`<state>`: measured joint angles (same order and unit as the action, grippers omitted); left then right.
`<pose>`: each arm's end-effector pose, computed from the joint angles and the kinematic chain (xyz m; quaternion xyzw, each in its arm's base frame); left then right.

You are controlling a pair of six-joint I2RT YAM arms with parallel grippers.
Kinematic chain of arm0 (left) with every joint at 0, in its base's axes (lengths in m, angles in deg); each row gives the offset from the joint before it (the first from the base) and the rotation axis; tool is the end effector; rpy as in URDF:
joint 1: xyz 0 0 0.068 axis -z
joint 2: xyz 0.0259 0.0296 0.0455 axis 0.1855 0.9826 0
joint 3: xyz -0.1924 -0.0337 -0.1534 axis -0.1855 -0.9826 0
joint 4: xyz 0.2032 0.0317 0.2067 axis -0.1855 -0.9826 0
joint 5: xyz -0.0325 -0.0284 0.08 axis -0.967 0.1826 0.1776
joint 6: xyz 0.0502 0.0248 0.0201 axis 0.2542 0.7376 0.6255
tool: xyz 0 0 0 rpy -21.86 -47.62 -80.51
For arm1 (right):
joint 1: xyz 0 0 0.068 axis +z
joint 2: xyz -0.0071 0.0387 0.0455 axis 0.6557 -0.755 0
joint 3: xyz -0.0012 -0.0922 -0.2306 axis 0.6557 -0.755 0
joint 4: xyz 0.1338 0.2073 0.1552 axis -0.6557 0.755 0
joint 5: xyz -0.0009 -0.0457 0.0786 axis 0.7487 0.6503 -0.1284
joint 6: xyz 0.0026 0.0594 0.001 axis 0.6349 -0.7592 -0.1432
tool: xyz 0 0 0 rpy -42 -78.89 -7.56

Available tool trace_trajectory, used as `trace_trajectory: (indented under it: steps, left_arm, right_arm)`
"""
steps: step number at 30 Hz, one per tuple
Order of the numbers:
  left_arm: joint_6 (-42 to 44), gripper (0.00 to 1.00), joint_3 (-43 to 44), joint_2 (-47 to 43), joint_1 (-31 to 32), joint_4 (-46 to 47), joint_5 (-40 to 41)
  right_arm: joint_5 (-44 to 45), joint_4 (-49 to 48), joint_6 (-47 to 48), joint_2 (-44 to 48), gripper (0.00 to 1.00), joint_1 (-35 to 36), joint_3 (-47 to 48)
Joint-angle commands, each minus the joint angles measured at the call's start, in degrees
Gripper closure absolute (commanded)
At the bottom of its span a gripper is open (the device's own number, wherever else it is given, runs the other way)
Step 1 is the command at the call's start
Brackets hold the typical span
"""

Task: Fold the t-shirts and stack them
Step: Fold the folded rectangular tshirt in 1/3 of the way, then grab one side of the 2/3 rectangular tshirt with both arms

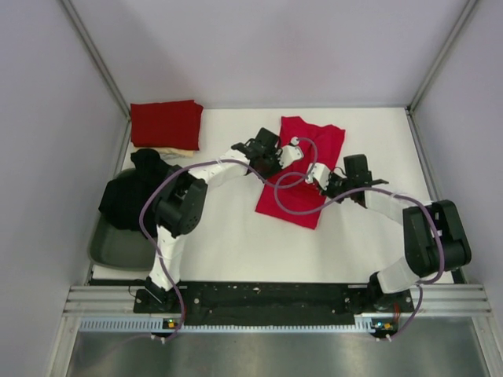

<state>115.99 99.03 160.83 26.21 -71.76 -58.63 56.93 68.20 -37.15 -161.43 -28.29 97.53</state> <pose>0.3843 -0.2963 0.1508 0.5517 0.7714 -0.0814 0.3065 0.3103 0.0885 0.1208 -0.5582 0.7305 0.0729 0.3867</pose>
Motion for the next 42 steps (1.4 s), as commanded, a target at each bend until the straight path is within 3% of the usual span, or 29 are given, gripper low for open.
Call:
trace_trajectory:
  steps: [1,3,7,9,12,16,19,23,26,28,33,42]
  left_arm:
    - [0.8,0.92,1.4,1.4,0.3,3.5,2.7]
    - [0.7,0.84,1.2,1.6,0.3,4.0,2.7]
    - [-1.4,0.60,-0.2,2.2,0.4,10.2,7.6]
    - [-2.3,0.54,-0.1,2.3,0.2,13.1,13.1]
    - [-2.5,0.44,0.7,2.3,0.1,17.4,17.8]
    - [-2.0,0.40,3.1,2.3,-0.8,19.5,19.2]
    - [-2.1,0.36,5.3,-0.1,-1.7,13.6,14.8]
    - [1.2,0.37,4.4,-5.9,-3.6,1.9,-5.6]
    - [12.0,0.41,-1.0,-11.1,-3.2,-7.9,-21.5]
    - [19.4,0.41,-7.7,-14.7,-3.0,-9.5,-27.8]
    - [30.5,0.27,-20.3,-18.5,-0.4,-8.1,-25.3]
    - [30.5,0.25,-25.4,-15.3,4.2,3.4,-10.4]
  right_arm:
    - [1.5,-3.7,-0.8,-2.2,1.00,-0.9,3.3]
    - [1.8,-5.1,-2.4,-3.1,1.00,-1.3,3.9]
    - [5.2,-7.6,-7.0,-5.9,0.86,-1.8,6.6]
    - [8.2,-10.1,-9.6,-6.6,0.77,-1.9,6.9]
    - [12.9,-13.6,-11.9,-8.2,0.75,-2.1,8.1]
    - [18.3,-13.5,-15.5,-10.4,0.74,-2.7,11.8]
    - [14.9,-13.1,-16.9,-6.2,0.73,-2.9,11.0]
    - [2.8,-10.6,-12.1,6.0,0.60,-2.7,4.4]
    - [-2.6,-5.3,-5.1,14.5,0.50,-0.3,-1.8]
    - [-2.9,0.8,2.2,19.9,0.46,4.2,-5.8]
    - [-1.0,6.6,5.8,26.6,0.41,13.6,-14.6]
    - [4.7,4.2,6.0,18.0,0.41,18.7,-15.0]
